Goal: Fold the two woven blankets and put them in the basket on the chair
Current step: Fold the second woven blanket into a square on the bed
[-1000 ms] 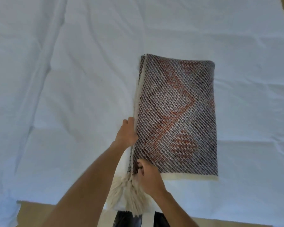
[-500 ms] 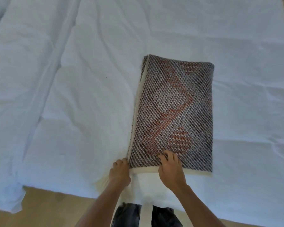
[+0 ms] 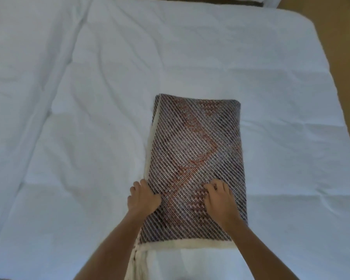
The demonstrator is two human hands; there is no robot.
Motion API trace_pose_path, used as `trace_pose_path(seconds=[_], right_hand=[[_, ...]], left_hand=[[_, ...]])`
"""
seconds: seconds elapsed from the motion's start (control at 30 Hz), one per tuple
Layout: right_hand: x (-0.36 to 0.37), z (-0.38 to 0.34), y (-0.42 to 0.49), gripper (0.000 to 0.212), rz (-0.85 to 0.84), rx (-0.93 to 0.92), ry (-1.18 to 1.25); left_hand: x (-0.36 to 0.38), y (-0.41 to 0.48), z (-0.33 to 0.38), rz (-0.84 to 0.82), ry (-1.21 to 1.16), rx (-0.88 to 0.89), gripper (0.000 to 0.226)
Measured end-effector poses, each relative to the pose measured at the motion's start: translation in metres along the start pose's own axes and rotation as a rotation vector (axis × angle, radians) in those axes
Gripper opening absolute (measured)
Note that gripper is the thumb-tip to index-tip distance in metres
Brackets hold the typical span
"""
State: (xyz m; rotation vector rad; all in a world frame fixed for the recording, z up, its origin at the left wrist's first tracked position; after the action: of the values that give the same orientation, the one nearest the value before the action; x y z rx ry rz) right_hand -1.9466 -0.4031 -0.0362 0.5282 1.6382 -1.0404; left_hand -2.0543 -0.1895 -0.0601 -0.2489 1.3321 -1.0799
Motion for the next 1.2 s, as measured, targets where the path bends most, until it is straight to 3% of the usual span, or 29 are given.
trace_pose_path(seconds=[0.4, 0.6, 0.83, 0.93, 1.03, 1.2], right_hand=[[-0.072, 0.083, 0.163, 0.037, 0.117, 0.09, -0.036], [-0.089, 0.097, 0.221, 0.045, 0.18, 0.08, -0.062], [-0.074, 0.097, 0.248, 0.046, 0.164, 0.082, -0.165], [-0.072, 0.094, 0.256, 0.047, 0.206, 0.087, -0.157], [-0.064, 0.093, 0.263, 0.061, 0.21, 0.04, -0.167], [-0.028, 0.115, 0.28, 0.076, 0.089, 0.033, -0.151]], left_hand=[[-0.09, 0.138, 0.173, 0.196, -0.066, 0.219, 0.057], [-0.114, 0.181, 0.222, 0.32, -0.083, 0.327, 0.057], [-0.131, 0.203, 0.225, 0.421, 0.085, 0.347, 0.051], [-0.117, 0.197, 0.24, 0.52, 0.268, 0.494, 0.05], [-0.081, 0.194, 0.255, 0.443, 0.398, 0.705, 0.06], [-0.052, 0.23, 0.236, 0.273, 0.471, 0.618, 0.071]])
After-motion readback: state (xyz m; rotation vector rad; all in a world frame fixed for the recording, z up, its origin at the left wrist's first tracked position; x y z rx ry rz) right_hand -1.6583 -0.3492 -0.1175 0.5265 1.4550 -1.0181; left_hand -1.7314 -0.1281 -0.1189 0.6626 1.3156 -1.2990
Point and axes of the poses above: each hand's wrist, its own y-axis towards the middle knuckle, its own x-axis out of the palm, z = x × y, the point moved 9 cm from there along y, towards the middle knuckle, and after that the axes turned 12 degrees about -y, right-handed, at the moved point
